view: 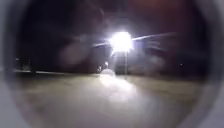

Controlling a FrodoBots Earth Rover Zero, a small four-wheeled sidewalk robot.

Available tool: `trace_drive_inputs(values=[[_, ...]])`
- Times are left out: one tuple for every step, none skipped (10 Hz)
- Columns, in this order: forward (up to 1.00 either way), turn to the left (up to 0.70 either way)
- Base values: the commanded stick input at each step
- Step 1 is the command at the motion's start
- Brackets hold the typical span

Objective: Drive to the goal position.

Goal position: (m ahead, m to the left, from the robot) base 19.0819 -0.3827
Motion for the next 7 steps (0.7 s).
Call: trace_drive_inputs(values=[[0.85,-0.01],[0.85,-0.03],[0.85,-0.03],[0.85,-0.03],[0.85,-0.03],[0.85,-0.02],[0.85,0.00]])
